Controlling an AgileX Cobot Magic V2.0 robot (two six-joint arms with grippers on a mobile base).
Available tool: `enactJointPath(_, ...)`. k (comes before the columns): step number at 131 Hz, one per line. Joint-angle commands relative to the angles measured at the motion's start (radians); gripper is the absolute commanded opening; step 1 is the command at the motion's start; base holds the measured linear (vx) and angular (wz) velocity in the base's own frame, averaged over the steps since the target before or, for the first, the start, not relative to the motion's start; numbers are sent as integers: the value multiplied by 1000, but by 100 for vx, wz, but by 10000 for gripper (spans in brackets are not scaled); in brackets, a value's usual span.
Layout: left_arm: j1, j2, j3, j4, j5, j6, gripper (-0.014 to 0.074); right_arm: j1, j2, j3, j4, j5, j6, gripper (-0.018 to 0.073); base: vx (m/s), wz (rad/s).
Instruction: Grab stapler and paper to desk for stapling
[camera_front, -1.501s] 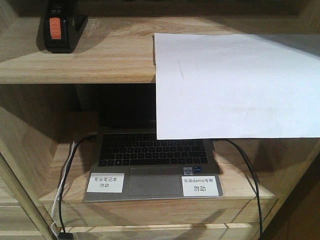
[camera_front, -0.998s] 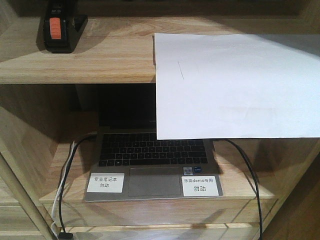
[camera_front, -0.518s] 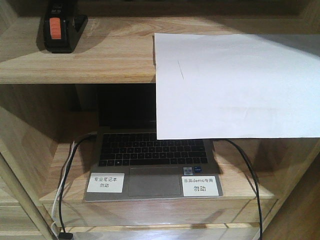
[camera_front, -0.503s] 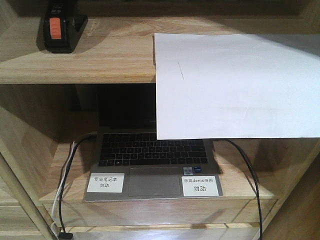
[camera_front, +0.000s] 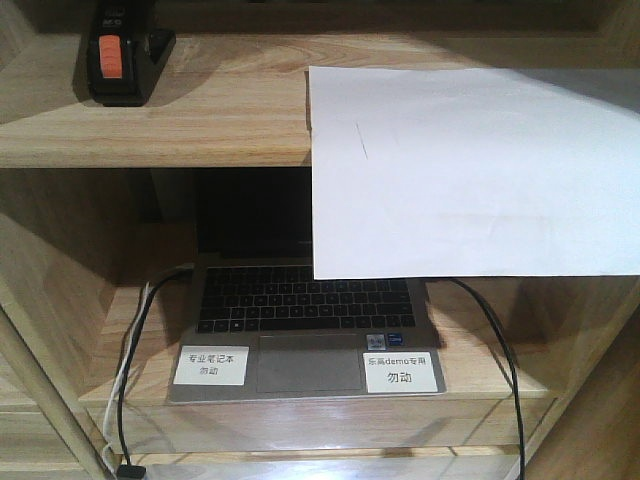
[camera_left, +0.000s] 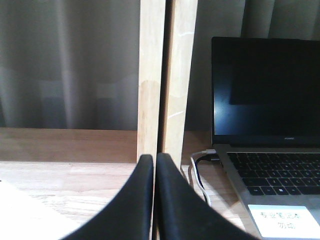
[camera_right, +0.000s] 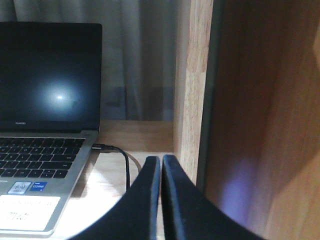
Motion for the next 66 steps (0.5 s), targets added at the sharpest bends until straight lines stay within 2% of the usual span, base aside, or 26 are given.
enactJointPath(1,-3,-15,10,-9,-97,0,-6,-8,-10,4,-4,-109,-3,-6,0,0)
enactJointPath(10,-3,-15,10,-9,-127,-9,-6,-8,-10,4,-8,-151,-9,-6,0,0)
enactJointPath(18,-3,-15,10,-9,-197,-9,-6,-8,-10,3,-14,-204,-9,-6,0,0)
enactJointPath(43,-3,-15,-10,-11,-496,-9,-6,-8,-10,-20,-30,-450,-15,-6,0,0)
enactJointPath(51,-3,-15,-41,-17,-535,-9,-6,-8,-10,-61,-30,-462,-15,-6,0,0)
enactJointPath(66,-3,-15,-147,-20,-504,-8,-6,-8,-10,-167,-30,-461,-15,-6,0,0)
